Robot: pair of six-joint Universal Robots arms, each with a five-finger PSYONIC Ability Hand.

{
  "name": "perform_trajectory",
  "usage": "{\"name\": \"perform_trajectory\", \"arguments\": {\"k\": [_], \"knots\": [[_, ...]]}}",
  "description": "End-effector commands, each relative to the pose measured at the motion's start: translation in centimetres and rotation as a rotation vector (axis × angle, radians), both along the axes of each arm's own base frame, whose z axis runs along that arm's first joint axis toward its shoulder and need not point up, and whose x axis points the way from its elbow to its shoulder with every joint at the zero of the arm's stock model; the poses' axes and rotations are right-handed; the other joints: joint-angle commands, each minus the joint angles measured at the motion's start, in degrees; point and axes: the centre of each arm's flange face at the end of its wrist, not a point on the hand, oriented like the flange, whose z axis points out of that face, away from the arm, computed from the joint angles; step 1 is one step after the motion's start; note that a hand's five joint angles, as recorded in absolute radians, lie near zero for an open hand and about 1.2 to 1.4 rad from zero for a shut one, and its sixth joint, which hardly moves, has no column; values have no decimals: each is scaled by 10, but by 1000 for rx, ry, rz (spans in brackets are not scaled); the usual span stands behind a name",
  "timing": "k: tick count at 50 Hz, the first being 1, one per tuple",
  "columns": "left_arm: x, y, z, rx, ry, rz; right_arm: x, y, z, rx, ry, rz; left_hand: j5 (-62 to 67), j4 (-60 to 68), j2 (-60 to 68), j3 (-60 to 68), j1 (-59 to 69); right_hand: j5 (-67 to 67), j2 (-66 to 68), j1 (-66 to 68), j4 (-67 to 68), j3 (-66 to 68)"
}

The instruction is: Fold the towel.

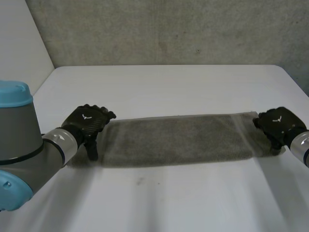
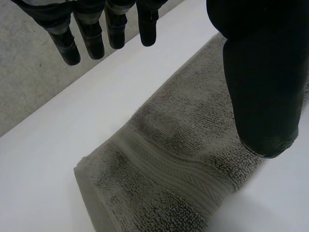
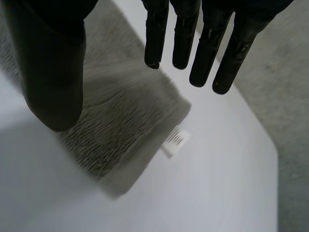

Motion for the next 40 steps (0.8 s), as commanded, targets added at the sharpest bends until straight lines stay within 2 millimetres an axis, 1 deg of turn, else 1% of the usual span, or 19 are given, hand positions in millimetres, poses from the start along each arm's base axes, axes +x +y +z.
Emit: {"name": "perform_trajectory", "arguments": {"k": [1, 3, 5, 6, 13, 16, 19, 21, 27, 28, 29, 30, 32, 33, 34, 35, 37, 38, 40], "knots": [[0, -4, -4, -12, 8, 6, -14, -14, -35, 48, 67, -14, -19, 5, 5, 5, 1, 133, 140, 142, 139, 138], [0, -4, -5, -10, 7, 6, -15, -17, -39, 43, 76, -13, -19, 5, 5, 5, 1, 208, 215, 217, 214, 212], [0, -4, -5, -9, 7, 6, -17, -25, -42, 38, 80, -23, -19, 5, 5, 5, 1, 466, 473, 474, 471, 470], [-1, -3, -6, -8, 8, 5, -21, -28, -42, 36, 83, -41, -19, 5, 5, 5, 1, 521, 528, 530, 527, 525], [0, -1, -8, 2, 5, 5, -53, -47, -33, 4, 109, -145, -19, 5, 5, 5, 1, 522, 529, 531, 528, 526], [2, 0, -9, 4, 2, 8, -84, -59, -27, -27, 176, -210, -19, 5, 5, 5, 1, 522, 529, 531, 528, 526], [2, -1, -9, 6, 3, 10, -98, -63, -26, -35, 216, -232, -19, 5, 5, 5, 1, 522, 529, 531, 528, 526], [2, -1, -9, 6, 2, 9, -121, -67, -21, -40, 296, -274, -19, 5, 5, 5, 1, 522, 529, 531, 528, 526], [3, -1, -10, 8, 3, 13, -126, -70, -4, -71, 337, -311, -19, 5, 5, 5, 1, 522, 529, 531, 528, 526], [3, 0, -10, 9, 1, 11, -120, -72, 7, -105, 336, -305, -19, 5, 5, 5, 1, 522, 529, 531, 528, 526], [3, 0, -10, 9, 1, 11, -102, -71, 21, -153, 320, -274, -19, 5, 5, 5, 1, 522, 529, 531, 528, 526], [3, 0, -10, 9, 2, 11, -102, -71, 22, -153, 320, -273, -19, 5, 5, 5, 1, 522, 529, 531, 528, 526], [3, 0, -10, 8, 3, 11, -48, -61, 53, -254, 243, -171, -19, 5, 5, 5, 1, 522, 529, 531, 528, 526], [3, 0, -10, 9, 2, 13, -48, -61, 54, -254, 243, -171, -19, 5, 5, 5, 1, 522, 529, 531, 528, 526], [3, 0, -10, 9, 2, 13, -21, -53, 64, -286, 197, -116, -19, 5, 5, 5, 1, 522, 529, 531, 528, 526], [3, 0, -9, 6, 3, 13, -21, -53, 64, -286, 196, -116, -19, 5, 5, 5, 1, 522, 529, 531, 528, 526], [3, -1, -9, 7, 4, 15, 34, -31, 73, -318, 100, 14, -19, 5, 5, 5, 1, 522, 529, 531, 528, 526], [3, -1, -9, 5, 4, 15, 35, -31, 74, -318, 99, 15, -19, 5, 5, 5, 1, 522, 529, 531, 528, 526], [3, -1, -9, 5, 4, 15, 98, 4, 77, -358, 18, 183, -19, 5, 5, 5, 1, 522, 529, 531, 528, 526]]}}
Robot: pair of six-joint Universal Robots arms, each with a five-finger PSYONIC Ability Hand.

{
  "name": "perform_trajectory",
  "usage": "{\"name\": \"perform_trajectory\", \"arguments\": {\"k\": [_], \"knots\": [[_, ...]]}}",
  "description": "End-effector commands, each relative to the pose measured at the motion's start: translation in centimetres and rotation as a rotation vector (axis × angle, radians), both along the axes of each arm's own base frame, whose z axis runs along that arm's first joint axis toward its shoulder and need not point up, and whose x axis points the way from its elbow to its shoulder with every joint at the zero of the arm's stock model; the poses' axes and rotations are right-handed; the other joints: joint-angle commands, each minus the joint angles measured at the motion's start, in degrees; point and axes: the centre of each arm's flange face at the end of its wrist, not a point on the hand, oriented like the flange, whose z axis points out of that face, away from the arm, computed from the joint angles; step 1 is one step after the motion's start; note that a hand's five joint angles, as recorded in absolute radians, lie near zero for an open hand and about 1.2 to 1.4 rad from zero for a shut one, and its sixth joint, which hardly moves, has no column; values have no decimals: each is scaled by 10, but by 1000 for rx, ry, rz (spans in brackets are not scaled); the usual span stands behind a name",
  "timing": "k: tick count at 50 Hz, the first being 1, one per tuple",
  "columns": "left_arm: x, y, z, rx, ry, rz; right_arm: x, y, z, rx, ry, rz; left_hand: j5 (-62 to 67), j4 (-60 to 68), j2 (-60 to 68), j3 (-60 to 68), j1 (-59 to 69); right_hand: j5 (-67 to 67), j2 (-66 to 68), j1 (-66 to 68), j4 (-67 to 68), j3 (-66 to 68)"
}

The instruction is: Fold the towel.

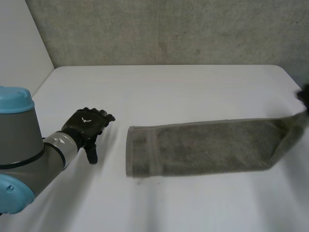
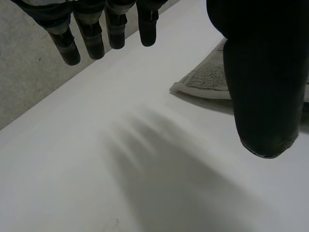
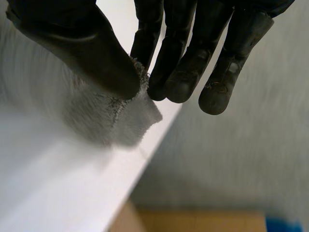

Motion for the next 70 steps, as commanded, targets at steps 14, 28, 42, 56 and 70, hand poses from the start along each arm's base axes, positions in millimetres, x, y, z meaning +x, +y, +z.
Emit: {"name": "perform_trajectory", "arguments": {"k": [14, 28, 42, 56, 70], "knots": [[2, 0, -1, 5, 1, 6, 269, 219, -72, 168, -106, 857, -19, 5, 5, 5, 1, 36, 41, 46, 31, 34], [-1, 1, 0, -3, 4, -2, 180, 141, -21, 184, -425, 448, -19, 5, 5, 5, 1, -664, -659, -654, -669, -666], [-5, 5, -1, -1, 2, -17, 114, 122, -78, 348, -345, 279, -19, 5, 5, 5, 1, -426, -421, -416, -431, -428], [-3, 8, -3, 6, -2, -14, 113, 107, -68, 311, -351, 262, -19, 5, 5, 5, 1, -308, -303, -299, -313, -310], [-4, 11, -7, 19, -7, -19, 109, 113, -76, 351, -363, 247, -19, 5, 5, 5, 1, -53, -48, -44, -59, -56]]}}
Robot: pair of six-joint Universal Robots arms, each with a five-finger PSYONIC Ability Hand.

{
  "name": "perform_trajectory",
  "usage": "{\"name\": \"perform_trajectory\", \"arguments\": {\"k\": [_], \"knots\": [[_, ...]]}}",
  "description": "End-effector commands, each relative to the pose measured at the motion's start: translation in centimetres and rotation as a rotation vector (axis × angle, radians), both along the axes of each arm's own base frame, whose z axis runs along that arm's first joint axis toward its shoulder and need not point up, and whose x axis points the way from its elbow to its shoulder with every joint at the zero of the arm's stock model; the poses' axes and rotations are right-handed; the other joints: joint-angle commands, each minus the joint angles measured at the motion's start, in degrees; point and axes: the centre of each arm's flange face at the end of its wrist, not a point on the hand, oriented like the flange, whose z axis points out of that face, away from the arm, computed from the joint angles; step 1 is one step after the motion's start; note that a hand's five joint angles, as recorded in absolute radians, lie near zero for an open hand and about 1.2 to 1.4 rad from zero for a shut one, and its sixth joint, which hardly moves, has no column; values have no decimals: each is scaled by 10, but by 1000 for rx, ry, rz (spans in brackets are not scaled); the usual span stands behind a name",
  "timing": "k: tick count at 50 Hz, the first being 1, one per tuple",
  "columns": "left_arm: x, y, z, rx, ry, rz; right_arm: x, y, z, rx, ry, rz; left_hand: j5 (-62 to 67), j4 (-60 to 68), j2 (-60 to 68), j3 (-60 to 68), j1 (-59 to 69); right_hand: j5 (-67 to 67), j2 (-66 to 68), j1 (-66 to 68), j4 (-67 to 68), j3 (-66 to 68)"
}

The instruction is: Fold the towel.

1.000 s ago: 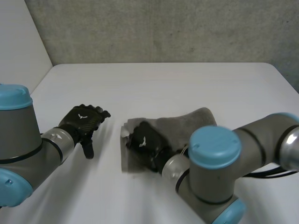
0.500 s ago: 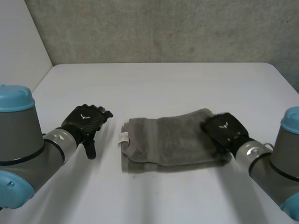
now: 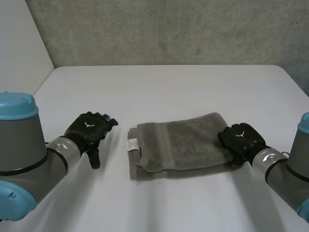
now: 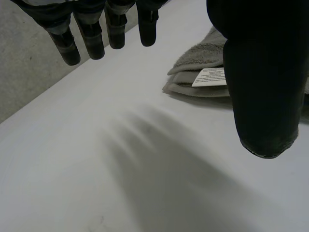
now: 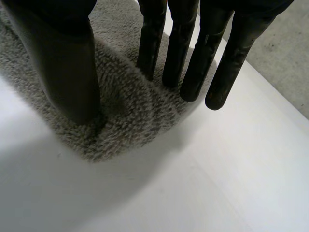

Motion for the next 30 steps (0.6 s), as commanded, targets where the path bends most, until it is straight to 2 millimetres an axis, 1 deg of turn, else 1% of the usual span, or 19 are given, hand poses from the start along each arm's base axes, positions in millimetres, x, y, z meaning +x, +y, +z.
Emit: {"name": "perform_trajectory", "arguments": {"k": [1, 7, 8, 9, 10, 12, 13, 14, 15, 16, 17, 18, 20, 24, 25, 26, 27, 28, 30], "knots": [[-1, 2, -2, 5, -2, -4, -1, -4, 0, -40, 50, 8, -19, 5, 5, 5, 1, 410, 404, 411, 411, 412], [-1, 0, 2, -6, 2, -4, 6, -7, 14, -165, 146, 74, -19, 5, 5, 5, 1, 411, 405, 412, 412, 413], [-2, -1, 5, -16, 7, -4, 13, -6, 23, -228, 168, 96, -19, 5, 5, 5, 1, 411, 405, 412, 412, 413], [-3, -3, 8, -27, 12, -2, 34, 6, 33, -299, 172, 164, -19, 5, 5, 5, 1, 411, 405, 412, 412, 413], [-3, -3, 8, -27, 12, -2, 34, 6, 33, -300, 172, 164, -19, 5, 5, 5, 1, 411, 405, 412, 412, 413], [-6, -6, 21, -55, 52, 8, 94, 56, 45, -428, 141, 387, -19, 5, 5, 5, 1, 411, 405, 412, 412, 413], [-6, -6, 21, -56, 52, 8, 94, 56, 45, -429, 141, 388, -19, 5, 5, 5, 1, 411, 405, 412, 412, 413], [-8, -7, 28, -65, 86, 14, 119, 81, 43, -474, 122, 488, -19, 5, 5, 5, 1, 411, 405, 412, 412, 413], [-9, -7, 34, -66, 124, 22, 137, 103, 33, -496, 128, 574, -19, 5, 5, 5, 1, 411, 405, 412, 412, 413], [-9, -7, 34, -66, 125, 22, 137, 103, 33, -497, 128, 575, -19, 5, 5, 5, 1, 411, 405, 412, 412, 413], [-10, -8, 40, -68, 163, 35, 147, 119, 22, -511, 152, 638, -19, 5, 5, 5, 1, 411, 405, 412, 412, 413], [-10, -8, 40, -68, 163, 35, 148, 119, 22, -512, 152, 639, -19, 5, 5, 5, 1, 411, 405, 412, 412, 413], [-10, -7, 49, -70, 221, 45, 158, 140, -1, -539, 229, 741, -19, 5, 5, 5, 1, 411, 405, 412, 412, 413], [-10, -7, 52, -70, 246, 51, 159, 146, -13, -567, 291, 782, -19, 5, 5, 5, 1, 411, 405, 412, 412, 413], [-10, -7, 53, -71, 247, 53, 158, 146, -14, -573, 300, 779, -19, 5, 5, 5, 1, 293, 287, 294, 295, 295], [-10, -9, 52, -70, 246, 56, 156, 145, -13, -566, 289, 769, -19, 5, 5, 5, 1, -16, -22, -15, -15, -14], [-10, -9, 52, -70, 246, 56, 156, 145, -13, -566, 289, 769, -19, 5, 5, 5, 1, -19, -25, -18, -18, -17], [-11, -10, 52, -70, 249, 55, 155, 145, -9, -553, 259, 745, -19, 5, 5, 5, 1, -287, -294, -286, -286, -285], [-12, -11, 53, -73, 253, 55, 153, 142, -3, -528, 208, 711, -19, 5, 5, 5, 1, -289, -295, -288, -288, -287]]}}
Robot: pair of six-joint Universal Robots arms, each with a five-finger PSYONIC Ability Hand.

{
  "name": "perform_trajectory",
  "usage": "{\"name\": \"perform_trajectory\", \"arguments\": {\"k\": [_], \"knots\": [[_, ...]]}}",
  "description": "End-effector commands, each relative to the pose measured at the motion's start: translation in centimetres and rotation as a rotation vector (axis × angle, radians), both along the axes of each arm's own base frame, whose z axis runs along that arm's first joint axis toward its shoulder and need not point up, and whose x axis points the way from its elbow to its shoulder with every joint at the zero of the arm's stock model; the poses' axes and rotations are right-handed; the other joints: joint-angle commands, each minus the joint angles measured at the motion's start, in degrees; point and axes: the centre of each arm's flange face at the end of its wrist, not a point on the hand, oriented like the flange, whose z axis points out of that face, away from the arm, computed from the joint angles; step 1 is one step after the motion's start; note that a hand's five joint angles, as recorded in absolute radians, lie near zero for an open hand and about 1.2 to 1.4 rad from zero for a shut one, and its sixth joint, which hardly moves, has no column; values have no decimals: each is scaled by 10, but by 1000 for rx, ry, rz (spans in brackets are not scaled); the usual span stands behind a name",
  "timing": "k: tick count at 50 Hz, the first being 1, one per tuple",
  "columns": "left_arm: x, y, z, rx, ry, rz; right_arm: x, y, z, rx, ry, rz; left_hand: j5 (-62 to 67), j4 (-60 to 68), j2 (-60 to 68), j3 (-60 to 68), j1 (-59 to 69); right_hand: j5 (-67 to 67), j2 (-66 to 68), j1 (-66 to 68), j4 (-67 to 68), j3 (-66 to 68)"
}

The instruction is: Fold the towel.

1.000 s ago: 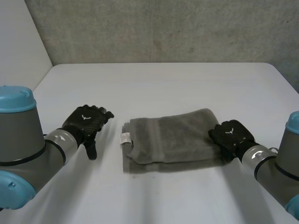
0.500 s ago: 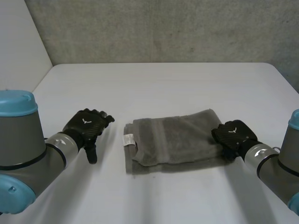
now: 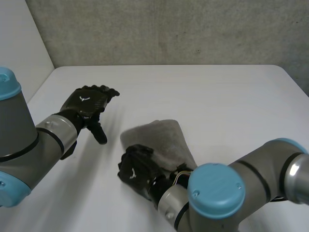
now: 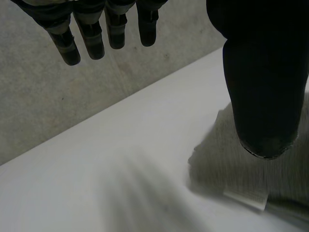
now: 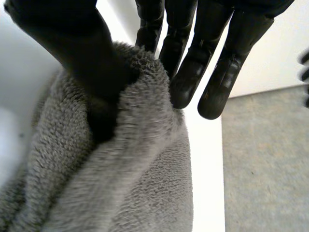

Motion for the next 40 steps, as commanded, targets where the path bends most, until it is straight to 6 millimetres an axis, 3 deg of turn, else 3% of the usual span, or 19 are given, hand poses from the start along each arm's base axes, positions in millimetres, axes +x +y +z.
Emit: {"name": "perform_trajectory", "arguments": {"k": [1, 2, 4, 5, 8, 10, 12, 15, 21, 23, 34, 40], "knots": [[-3, -5, 2, -6, 18, 6, -14, -17, 16, 104, -118, -104, -19, 5, 5, 5, 1, -465, -461, -466, -471, -470], [-3, -5, 2, -6, 18, 6, -14, -18, 16, 104, -118, -104, -19, 5, 5, 5, 1, -465, -461, -466, -471, -470], [-7, -9, 3, -9, 31, 4, -37, -50, 46, 241, -292, -239, -19, 5, 5, 5, 1, -465, -461, -466, -471, -470], [-7, -9, 3, -9, 31, 4, -37, -50, 46, 242, -293, -240, -19, 5, 5, 5, 1, -465, -461, -466, -471, -470], [-22, -12, 7, 3, 92, -15, -63, -72, 85, 452, -558, -352, -19, 5, 5, 5, 1, -465, -461, -466, -471, -470], [-29, -11, 8, 8, 115, -25, -69, -79, 88, 530, -612, -381, -19, 5, 5, 5, 1, -465, -461, -466, -471, -470], [-43, -8, 7, 30, 155, -53, -85, -96, 87, 677, -654, -459, -19, 5, 5, 5, 1, -465, -461, -466, -471, -470], [-50, -7, 4, 46, 173, -65, -91, -104, 86, 732, -654, -494, -17, 7, 7, 7, 3, -465, -461, -466, -471, -470], [-67, 0, -27, 132, 171, 19, -90, -121, 67, 880, -565, -551, -15, 9, 9, 9, 5, -465, -461, -466, -471, -470], [-71, 6, -48, 167, 118, 82, -88, -128, 56, 934, -525, -586, -17, 7, 7, 7, 3, -465, -461, -466, -471, -470], [-69, 21, -103, 243, -28, 167, -74, -143, 30, 1008, -446, -613, -19, 5, 5, 5, 1, -465, -461, -466, -471, -470], [-64, 25, -115, 264, -67, 180, -65, -141, 16, 992, -395, -601, -19, 5, 5, 5, 1, -465, -461, -466, -471, -470]]}}
